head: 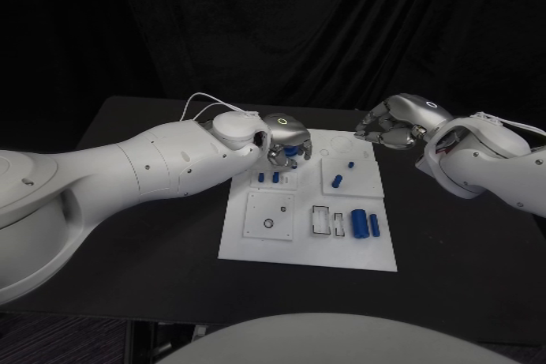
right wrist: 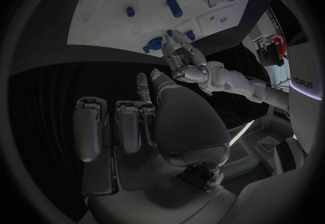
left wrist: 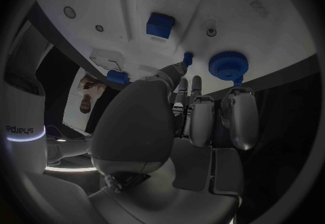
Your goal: Assemble the parts on the task board
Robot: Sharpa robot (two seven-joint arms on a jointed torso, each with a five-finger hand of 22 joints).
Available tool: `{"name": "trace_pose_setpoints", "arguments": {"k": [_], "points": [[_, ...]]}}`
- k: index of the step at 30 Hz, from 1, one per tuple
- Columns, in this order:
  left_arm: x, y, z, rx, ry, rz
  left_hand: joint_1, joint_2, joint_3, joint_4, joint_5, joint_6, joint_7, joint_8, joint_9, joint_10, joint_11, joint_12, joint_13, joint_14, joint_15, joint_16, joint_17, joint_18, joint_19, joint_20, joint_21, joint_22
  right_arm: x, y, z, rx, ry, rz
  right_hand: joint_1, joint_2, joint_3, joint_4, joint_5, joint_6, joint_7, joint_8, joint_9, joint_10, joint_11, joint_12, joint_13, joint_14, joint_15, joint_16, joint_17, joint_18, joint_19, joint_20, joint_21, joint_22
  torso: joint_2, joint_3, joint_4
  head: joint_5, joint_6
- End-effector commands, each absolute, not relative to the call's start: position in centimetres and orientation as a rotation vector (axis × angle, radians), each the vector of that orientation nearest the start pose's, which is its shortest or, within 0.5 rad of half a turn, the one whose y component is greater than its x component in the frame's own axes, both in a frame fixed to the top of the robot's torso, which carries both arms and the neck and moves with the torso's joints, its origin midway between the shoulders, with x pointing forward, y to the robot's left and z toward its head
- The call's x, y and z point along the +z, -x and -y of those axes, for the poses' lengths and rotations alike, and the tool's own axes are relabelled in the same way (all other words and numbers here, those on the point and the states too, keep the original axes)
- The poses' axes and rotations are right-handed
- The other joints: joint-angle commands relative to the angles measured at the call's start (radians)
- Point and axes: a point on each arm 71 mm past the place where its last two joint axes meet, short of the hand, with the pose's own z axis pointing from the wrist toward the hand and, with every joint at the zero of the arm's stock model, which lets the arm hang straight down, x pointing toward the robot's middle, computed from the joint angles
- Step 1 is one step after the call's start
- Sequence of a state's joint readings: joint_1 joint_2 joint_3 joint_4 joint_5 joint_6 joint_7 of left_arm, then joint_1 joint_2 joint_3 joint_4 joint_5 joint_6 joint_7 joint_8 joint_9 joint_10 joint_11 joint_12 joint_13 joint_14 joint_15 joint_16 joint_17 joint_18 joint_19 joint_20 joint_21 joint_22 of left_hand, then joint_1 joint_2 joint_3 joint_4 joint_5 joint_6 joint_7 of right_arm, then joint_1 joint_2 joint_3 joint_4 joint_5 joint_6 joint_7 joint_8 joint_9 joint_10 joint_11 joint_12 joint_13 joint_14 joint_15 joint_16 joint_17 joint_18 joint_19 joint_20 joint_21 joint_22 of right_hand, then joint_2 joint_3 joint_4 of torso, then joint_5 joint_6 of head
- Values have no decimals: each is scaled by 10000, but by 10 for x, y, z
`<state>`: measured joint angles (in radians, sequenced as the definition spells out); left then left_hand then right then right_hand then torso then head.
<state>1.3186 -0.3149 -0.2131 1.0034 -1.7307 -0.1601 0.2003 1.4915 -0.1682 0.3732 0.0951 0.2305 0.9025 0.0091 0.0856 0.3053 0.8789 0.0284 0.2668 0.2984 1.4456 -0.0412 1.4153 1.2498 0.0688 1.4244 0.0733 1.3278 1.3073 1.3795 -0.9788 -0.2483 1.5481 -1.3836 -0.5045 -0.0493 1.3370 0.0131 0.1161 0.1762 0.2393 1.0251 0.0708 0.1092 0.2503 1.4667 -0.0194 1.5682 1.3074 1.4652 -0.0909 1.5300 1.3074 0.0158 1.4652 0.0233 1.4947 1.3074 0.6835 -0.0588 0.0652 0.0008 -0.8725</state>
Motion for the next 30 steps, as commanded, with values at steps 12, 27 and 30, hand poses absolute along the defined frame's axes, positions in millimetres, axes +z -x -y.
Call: {"name": "trace_pose_setpoints", "arguments": {"k": [12, 27, 30], "points": [[-212, -538, -53, -6209, -9046, -16685, -195, 0, 48, 76, -84, 60, 27, -74, -15, 83, 63, -109, -23, -83, -9, -39, -28, -105, -23, -33, -55, 1861, -160, -482, 268, 5416, 977, -15280, 11, 93, -15, -54, 52, 70, -26, -39, 10, 1041, 38, 26, 2634, 866, 79, -64, 1658, 57, 656, 56, -38, 2351, 0, 7, -7, -5, -2], [-216, -540, -53, -6175, -8958, -16660, -103, 74, 285, -66, 264, 296, 124, -17, 27, 391, -14, -154, -28, 21, -69, 79, 139, -121, 40, -76, 24, 1891, -160, -482, 267, 5417, 986, -15290, 11, 93, -15, -54, 52, 70, -26, -39, 10, 1041, 38, 26, 2634, 866, 79, -64, 1658, 57, 656, 56, -38, 2351, -9, -6, 6, -16, -2], [-217, -541, -53, -6140, -8940, -16688, -101, 94, 325, -84, 306, 337, 146, -6, 35, 452, -31, -157, -28, 25, -76, 85, 145, -123, 45, -82, 31, 1893, -160, -482, 267, 5420, 989, -15291, 11, 93, -15, -54, 52, 70, -26, -39, 10, 1041, 38, 26, 2634, 866, 79, -64, 1658, 57, 656, 56, -38, 2351, -6, -10, 2, -3, -2]]}}
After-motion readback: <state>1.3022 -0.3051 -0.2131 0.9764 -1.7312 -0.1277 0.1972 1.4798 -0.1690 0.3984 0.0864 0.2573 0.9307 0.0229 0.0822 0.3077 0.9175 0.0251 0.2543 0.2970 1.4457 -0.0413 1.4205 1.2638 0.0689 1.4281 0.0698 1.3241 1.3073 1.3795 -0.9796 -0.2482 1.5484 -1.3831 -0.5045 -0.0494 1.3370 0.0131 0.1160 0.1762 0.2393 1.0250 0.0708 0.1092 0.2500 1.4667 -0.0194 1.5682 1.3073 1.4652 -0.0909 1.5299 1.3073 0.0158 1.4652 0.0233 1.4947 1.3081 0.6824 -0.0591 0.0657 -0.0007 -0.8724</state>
